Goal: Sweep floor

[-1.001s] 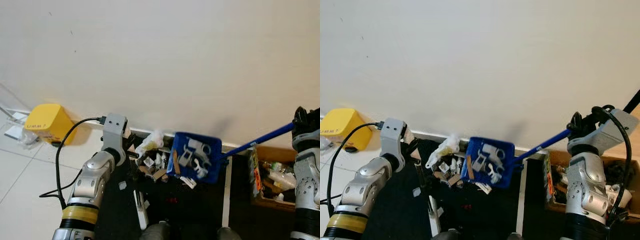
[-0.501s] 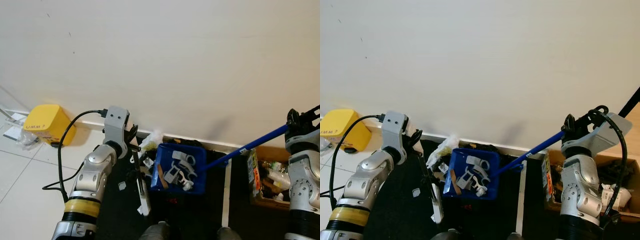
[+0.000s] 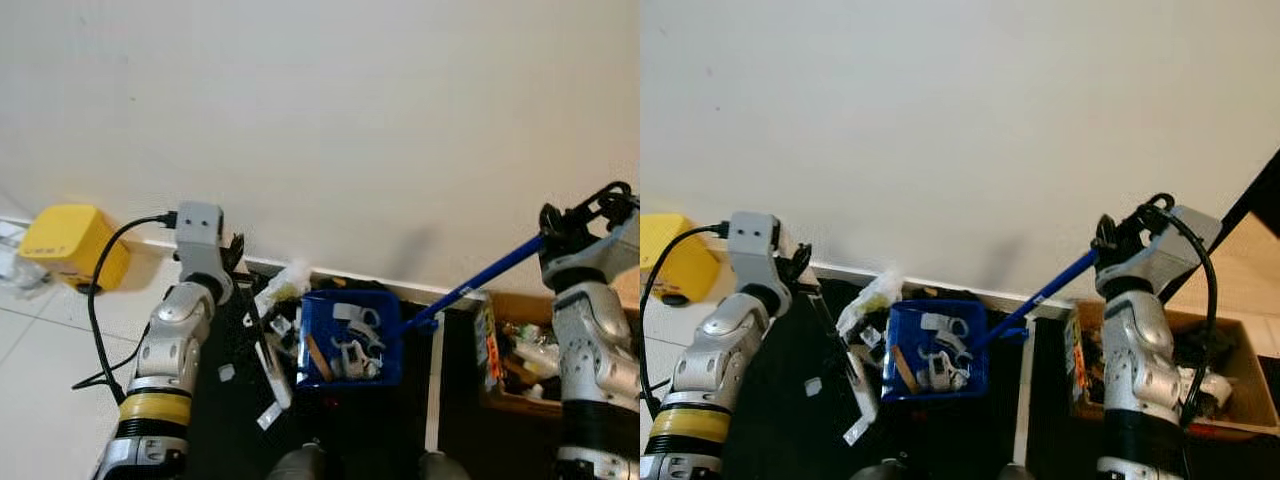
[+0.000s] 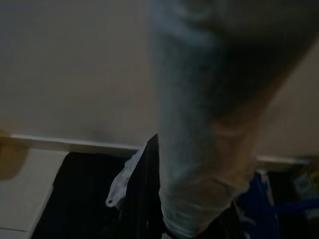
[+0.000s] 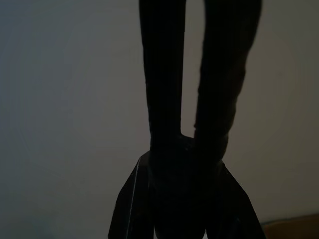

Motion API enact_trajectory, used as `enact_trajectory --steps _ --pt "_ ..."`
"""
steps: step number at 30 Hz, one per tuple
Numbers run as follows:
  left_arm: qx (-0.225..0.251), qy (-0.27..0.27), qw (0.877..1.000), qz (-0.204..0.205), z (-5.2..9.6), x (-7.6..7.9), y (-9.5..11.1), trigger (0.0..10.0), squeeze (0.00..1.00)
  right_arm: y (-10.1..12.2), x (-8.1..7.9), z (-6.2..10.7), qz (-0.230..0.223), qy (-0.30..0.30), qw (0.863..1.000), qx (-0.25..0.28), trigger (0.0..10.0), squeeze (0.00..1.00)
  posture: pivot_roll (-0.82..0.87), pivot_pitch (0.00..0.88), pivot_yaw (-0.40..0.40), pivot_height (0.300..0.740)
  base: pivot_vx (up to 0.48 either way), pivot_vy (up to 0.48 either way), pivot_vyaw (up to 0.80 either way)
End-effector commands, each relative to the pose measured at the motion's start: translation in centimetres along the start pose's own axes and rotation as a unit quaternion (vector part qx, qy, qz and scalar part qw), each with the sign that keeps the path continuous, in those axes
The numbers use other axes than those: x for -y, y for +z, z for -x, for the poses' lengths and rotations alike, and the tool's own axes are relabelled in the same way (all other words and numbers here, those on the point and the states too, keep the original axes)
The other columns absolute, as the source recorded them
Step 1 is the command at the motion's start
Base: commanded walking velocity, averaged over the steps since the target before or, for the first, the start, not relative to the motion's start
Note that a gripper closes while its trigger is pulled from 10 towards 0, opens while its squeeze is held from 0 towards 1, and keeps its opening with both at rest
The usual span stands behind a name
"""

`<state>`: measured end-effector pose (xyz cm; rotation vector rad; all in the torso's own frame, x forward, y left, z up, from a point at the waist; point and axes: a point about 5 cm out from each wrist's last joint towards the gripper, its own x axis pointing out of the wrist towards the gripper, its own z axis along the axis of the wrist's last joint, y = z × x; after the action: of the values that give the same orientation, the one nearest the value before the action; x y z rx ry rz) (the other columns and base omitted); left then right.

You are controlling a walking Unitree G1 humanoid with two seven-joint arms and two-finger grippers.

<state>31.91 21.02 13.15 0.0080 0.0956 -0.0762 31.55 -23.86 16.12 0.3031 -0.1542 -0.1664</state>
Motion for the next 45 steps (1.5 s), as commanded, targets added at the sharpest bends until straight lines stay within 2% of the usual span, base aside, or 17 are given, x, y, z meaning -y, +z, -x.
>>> enact_trajectory --steps 1,8,22,45 --pt "0.033 0.010 0.999 0.001 0.1 -0.3 1.2 10.0 0.00 0.8 -0.3 -0.3 -0.012 0.010 1.000 0.021 10.0 0.00 0.08 0.091 0.001 0.740 0.000 0.000 0.00" --pt "0.053 0.031 0.998 0.000 0.2 -1.0 1.9 10.0 0.00 0.4 -1.0 -0.8 -0.018 0.025 0.999 0.012 10.0 0.00 0.08 0.087 -0.027 0.740 0.000 0.000 0.00" --pt "0.060 0.028 0.998 -0.008 0.0 -0.6 2.1 10.0 0.00 0.4 -1.4 -1.0 -0.030 0.031 0.999 0.020 10.0 0.00 0.08 0.092 -0.012 0.740 0.000 0.000 0.00" --pt "0.057 0.016 0.998 -0.011 -0.4 -0.2 2.2 10.0 0.00 -0.1 -0.8 -0.6 -0.039 0.018 0.999 0.015 10.0 0.00 0.08 0.101 0.006 0.740 0.000 -0.407 0.00"
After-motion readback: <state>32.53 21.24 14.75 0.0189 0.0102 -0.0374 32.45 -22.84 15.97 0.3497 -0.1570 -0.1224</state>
